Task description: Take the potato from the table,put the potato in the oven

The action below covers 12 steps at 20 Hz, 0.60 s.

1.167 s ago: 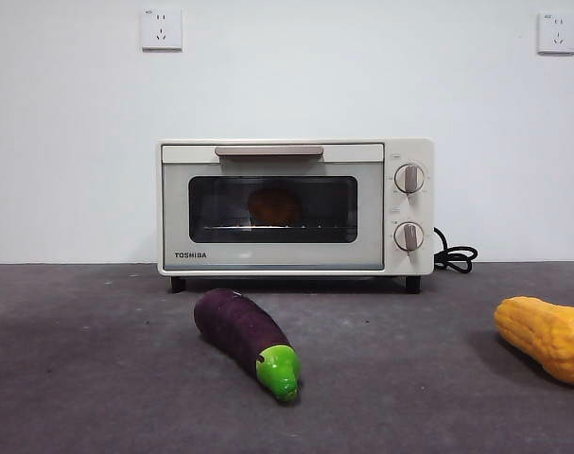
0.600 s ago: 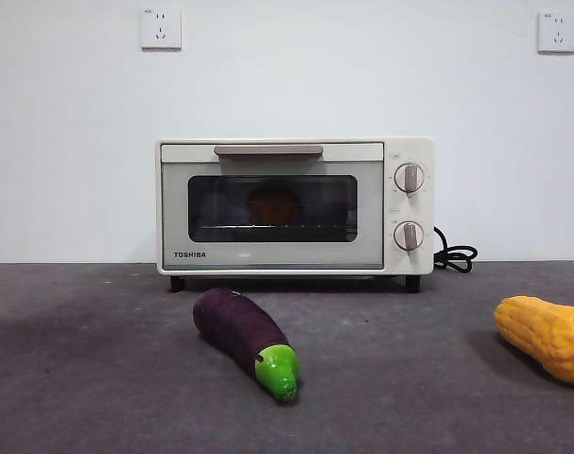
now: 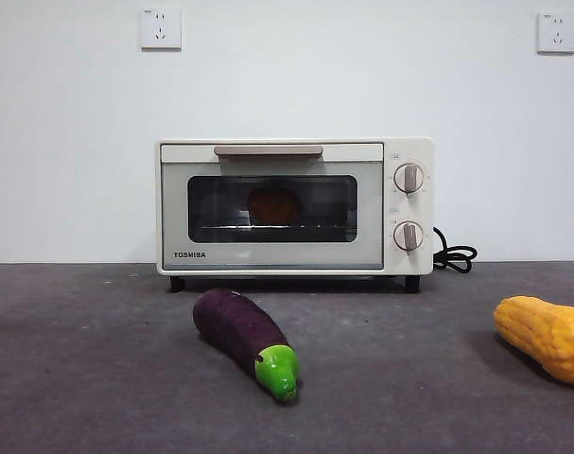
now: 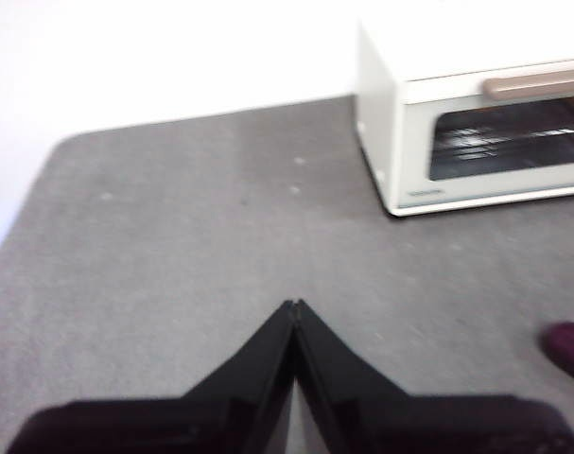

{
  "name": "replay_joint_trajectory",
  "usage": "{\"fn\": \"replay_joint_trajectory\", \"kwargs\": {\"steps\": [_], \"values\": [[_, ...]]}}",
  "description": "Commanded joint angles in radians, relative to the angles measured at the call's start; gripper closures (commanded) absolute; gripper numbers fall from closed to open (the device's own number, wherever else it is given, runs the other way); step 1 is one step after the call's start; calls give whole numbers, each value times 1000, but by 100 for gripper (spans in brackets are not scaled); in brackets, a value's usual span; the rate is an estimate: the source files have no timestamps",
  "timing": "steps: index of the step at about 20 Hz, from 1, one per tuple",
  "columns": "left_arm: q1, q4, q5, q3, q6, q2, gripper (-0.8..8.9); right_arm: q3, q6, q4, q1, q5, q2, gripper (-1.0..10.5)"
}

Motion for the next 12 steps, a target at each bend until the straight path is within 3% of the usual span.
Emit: {"fn": "replay_joint_trajectory", "kwargs": {"steps": [1,6,12], "values": [[26,179,-1,-209,21,-98,818,-6,10,5,0,4,0,946],[28,509,6,-595,11,-280,818,-6,10,5,0,4,0,946],[29,601,6,-772,-3,-383,818,-6,11,4,0,4,0,946]]}}
